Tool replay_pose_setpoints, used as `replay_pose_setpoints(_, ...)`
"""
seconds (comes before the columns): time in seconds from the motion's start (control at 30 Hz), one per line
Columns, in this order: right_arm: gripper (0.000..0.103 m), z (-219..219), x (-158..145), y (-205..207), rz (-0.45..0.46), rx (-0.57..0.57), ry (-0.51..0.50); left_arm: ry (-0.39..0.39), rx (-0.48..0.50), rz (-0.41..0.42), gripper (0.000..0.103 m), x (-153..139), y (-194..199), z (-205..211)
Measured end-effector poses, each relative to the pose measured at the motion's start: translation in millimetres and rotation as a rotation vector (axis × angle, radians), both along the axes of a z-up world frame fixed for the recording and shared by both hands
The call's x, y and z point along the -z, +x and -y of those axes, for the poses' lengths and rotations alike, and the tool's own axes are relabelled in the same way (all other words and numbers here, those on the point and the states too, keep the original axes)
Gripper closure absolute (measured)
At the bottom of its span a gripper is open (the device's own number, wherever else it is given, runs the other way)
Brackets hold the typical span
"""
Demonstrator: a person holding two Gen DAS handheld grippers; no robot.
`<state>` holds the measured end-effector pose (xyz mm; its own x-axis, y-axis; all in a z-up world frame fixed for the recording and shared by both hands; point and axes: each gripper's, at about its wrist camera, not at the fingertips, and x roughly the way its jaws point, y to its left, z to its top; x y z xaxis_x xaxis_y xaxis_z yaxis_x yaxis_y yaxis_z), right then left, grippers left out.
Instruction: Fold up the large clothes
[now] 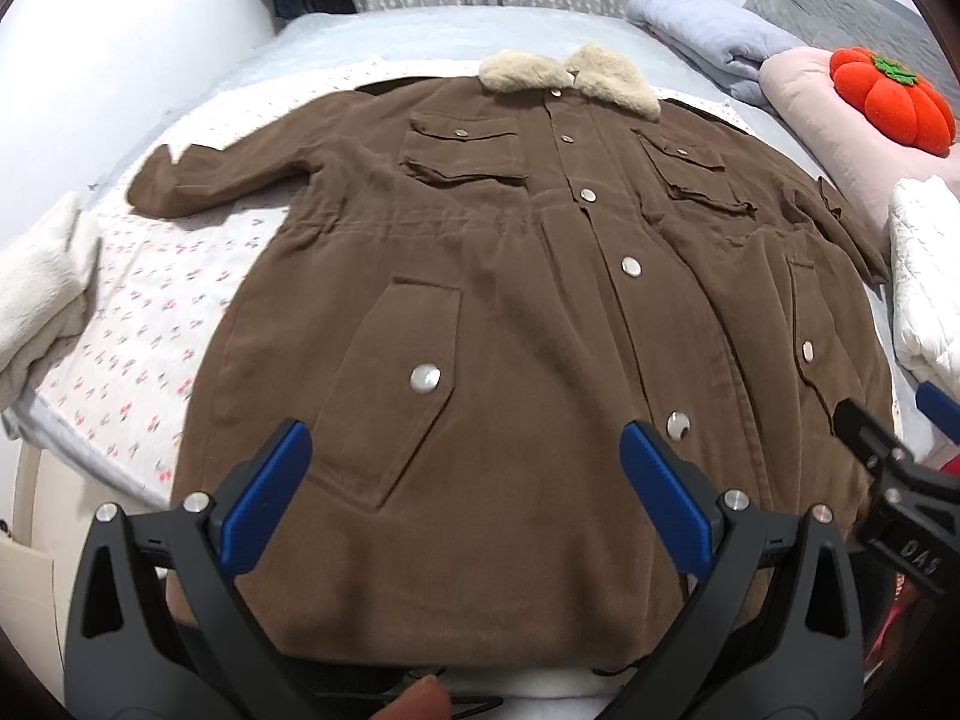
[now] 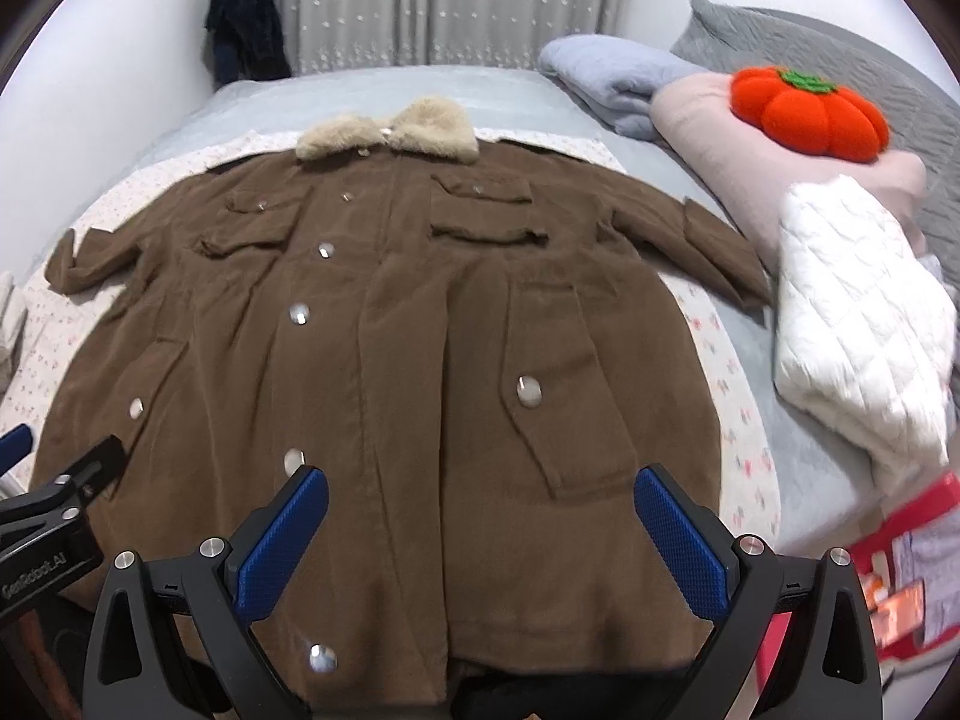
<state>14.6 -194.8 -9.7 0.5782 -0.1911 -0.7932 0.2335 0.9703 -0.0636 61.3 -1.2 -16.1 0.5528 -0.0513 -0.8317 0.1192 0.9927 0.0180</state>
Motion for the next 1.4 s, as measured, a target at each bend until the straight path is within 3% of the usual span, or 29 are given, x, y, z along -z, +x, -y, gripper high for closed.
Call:
replay_pose_setpoints(0.1, 0.0, 14, -6, 20, 0.013, -0.056, 0.04, 0.031, 0.021, 0.043, 0.001, -7, 24, 1)
replay_pose_setpoints(0.27, 0.0, 37, -14, 62, 0.029, -0.086, 0.005, 0.069, 0.054, 0.106, 0.001, -23, 76, -5)
replay_pose_setpoints(0.53, 0.0, 67, -26, 160, 0.068, -0.203, 0.015, 0.115, 0.119, 0.148, 0.001, -39, 200, -15)
replay_pose_setpoints(0.7, 0.0, 73, -29, 234, 0.084, -0.266, 0.03, 0.043, 0.131, 0.139, 0.001, -41, 290, -9)
replay_pose_setpoints(0.93, 0.0, 79, -9, 353, 0.056, -0.299, 0.153, -0.067, 0.205, 0.111, 0.001, -32, 408, 40)
replay_pose_setpoints(1.07, 0.0, 88, 7, 413, 0.049, -0.271, 0.202, -0.123, 0.23, 0.031, 0.002, -10, 471, 70)
replay_pose_setpoints(1.17, 0.0, 92, 17, 454, 0.049, -0.244, 0.254, -0.195, 0.243, -0.08, 0.005, 19, 514, 88)
replay_pose_setpoints(1.23, 0.0, 91, 26, 479, 0.041, -0.236, 0.274, -0.231, 0.221, -0.166, 0.014, 41, 531, 92)
replay_pose_setpoints(1.27, 0.0, 91, 30, 489, 0.038, -0.231, 0.269, -0.253, 0.215, -0.207, 0.029, 50, 536, 92)
replay_pose_setpoints(1.3, 0.001, 92, 35, 500, 0.032, -0.212, 0.256, -0.308, 0.215, -0.268, 0.045, 62, 540, 91)
replay_pose_setpoints(1.4, 0.004, 96, 53, 523, -0.006, -0.175, 0.234, -0.496, 0.232, -0.381, 0.065, 83, 536, 85)
